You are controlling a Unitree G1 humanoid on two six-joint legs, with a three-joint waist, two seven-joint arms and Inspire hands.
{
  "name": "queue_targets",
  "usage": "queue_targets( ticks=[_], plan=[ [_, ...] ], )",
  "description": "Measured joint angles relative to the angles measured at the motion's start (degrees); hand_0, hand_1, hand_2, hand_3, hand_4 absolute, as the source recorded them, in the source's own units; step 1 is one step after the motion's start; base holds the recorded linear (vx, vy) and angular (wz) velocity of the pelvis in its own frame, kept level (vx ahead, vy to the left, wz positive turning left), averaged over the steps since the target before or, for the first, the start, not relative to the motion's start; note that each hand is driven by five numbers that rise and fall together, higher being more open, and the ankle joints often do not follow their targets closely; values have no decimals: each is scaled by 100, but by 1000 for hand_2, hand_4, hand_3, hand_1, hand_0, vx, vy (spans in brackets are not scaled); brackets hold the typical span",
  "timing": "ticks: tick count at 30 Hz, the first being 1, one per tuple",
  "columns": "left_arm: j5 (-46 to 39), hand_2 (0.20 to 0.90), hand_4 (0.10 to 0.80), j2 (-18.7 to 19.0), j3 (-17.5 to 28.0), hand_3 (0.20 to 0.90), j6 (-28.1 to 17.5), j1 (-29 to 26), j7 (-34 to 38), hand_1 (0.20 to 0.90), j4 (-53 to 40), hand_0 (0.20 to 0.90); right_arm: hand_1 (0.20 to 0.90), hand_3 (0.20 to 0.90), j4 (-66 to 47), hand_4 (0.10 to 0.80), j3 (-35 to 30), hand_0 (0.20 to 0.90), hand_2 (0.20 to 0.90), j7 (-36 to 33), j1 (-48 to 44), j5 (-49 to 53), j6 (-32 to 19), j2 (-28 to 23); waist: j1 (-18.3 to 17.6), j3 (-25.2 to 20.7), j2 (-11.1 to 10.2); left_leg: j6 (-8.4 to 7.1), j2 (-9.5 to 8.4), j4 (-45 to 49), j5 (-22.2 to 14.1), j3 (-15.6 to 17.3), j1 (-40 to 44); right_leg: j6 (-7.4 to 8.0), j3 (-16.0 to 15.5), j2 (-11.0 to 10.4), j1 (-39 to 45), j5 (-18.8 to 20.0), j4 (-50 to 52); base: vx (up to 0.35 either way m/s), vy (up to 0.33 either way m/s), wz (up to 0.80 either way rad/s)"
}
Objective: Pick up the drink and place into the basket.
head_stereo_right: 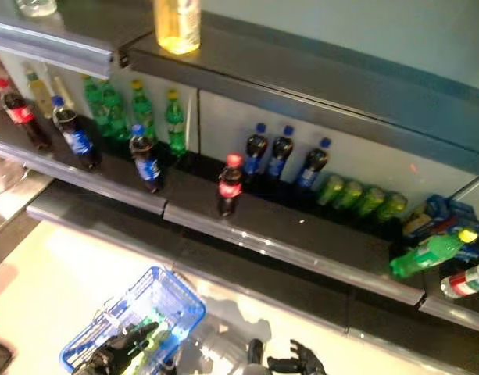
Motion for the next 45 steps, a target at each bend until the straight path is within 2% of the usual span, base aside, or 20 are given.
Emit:
queue_targets(
  ticks=[1,3,7,9,11,12,14,15,16,17,19,22,25,30,39,45],
  plan=[
    [1,300,100,-74,1,200,2,-5,-7,300,0,300,900,900,-23,800,2,900,900,0,-37,-1,29,-50,-29,-13,109,-89,152,18,-2,-1,17,-91,-45,149,-2,-24,4,194,-276,-6],
    [41,300,100,-147,-6,200,37,-58,3,300,0,300,900,900,-27,800,2,900,900,-2,-99,-4,97,-152,-72,14,230,-133,314,42,24,-10,11,-213,-101,309,21,-88,6,210,-288,3],
    [58,300,100,-300,-96,200,57,-66,2,300,-2,300,900,900,-81,800,-14,900,900,2,-173,-14,115,-276,-162,49,283,-187,380,282,-14,-19,72,-254,-100,394,218,-194,2,130,-220,4],
    [58,300,100,-349,-102,200,24,-65,9,300,-9,300,900,900,-86,800,-9,900,900,35,-209,-23,146,-225,-140,56,281,-261,414,775,-65,-88,-47,-243,-97,397,304,-313,-3,59,-60,-5],
    [72,300,100,-354,-140,200,13,-84,59,300,-149,300,900,900,-81,800,29,900,900,45,-255,-28,152,-216,-106,70,266,-264,427,1380,-67,-256,-312,-356,-49,337,347,-323,-31,88,94,-12],
    [72,300,100,-366,-202,200,4,-101,68,300,-221,300,900,900,-83,800,25,900,900,33,-272,-25,153,-257,-107,77,333,-273,460,1547,-72,-307,-436,-399,-19,348,358,-300,-33,135,219,-9],
    [65,300,100,-525,-251,200,16,-177,63,300,-243,300,900,900,-62,800,17,900,900,17,-264,-25,139,-506,-145,82,607,-261,515,1329,-109,-331,-448,-422,-120,363,293,-286,7,165,259,4],
    [65,300,100,-614,-328,200,51,-219,56,300,-243,300,900,900,-13,800,18,900,900,4,-235,-25,140,-653,-151,87,756,-243,436,1046,-116,-358,-416,-414,-131,342,240,-282,27,197,271,11],
    [64,300,100,-738,-335,200,60,-235,26,300,-243,300,900,900,69,800,17,900,900,-9,-218,-25,136,-830,-171,114,995,-178,369,893,-141,-356,-424,-341,-123,366,131,-276,187,169,218,8],
    [64,300,100,-777,-334,200,62,-244,24,300,-243,300,900,900,111,800,16,900,900,-16,-211,-25,140,-871,-169,148,1082,-206,392,845,-285,-345,-411,-319,-120,380,122,-276,207,184,234,2],
    [69,300,100,-788,-321,200,82,-245,48,300,-195,300,900,900,149,800,11,900,900,-48,-145,-23,168,-816,-164,203,1016,-53,241,623,-206,-346,-290,-216,-92,211,135,-241,233,143,218,1],
    [72,300,100,-630,-332,200,144,-202,45,300,-24,300,900,900,164,800,-36,900,900,-35,56,-13,133,-583,-167,205,746,54,35,92,36,-342,-16,-111,-94,41,178,-229,201,94,173,5],
    [69,300,100,-603,-329,200,154,-228,35,300,40,300,900,900,163,800,-37,900,900,-18,105,-11,122,-471,-170,158,585,66,-28,15,105,-344,-12,-63,-103,-11,139,-166,157,25,81,7],
    [38,300,100,-488,-292,200,150,-209,45,300,41,300,900,900,138,800,-38,900,900,-19,-16,-2,121,-428,-142,136,552,51,-21,14,94,-351,-12,-49,-132,-8,197,-131,56,9,26,2],
    [-330,300,100,-423,360,200,153,-28,68,300,37,300,900,900,72,800,-37,900,900,-19,-120,-1,139,-403,230,10,451,36,66,-27,66,-560,-5,-119,-402,49,420,-191,-1,27,-8,12],
    [-334,300,100,-349,526,200,137,91,67,300,41,300,900,900,73,800,-32,900,900,-8,-37,-58,195,-347,343,-164,306,25,78,-27,65,-619,-24,-112,-459,55,449,-253,-3,40,-1,8]
  ],
)
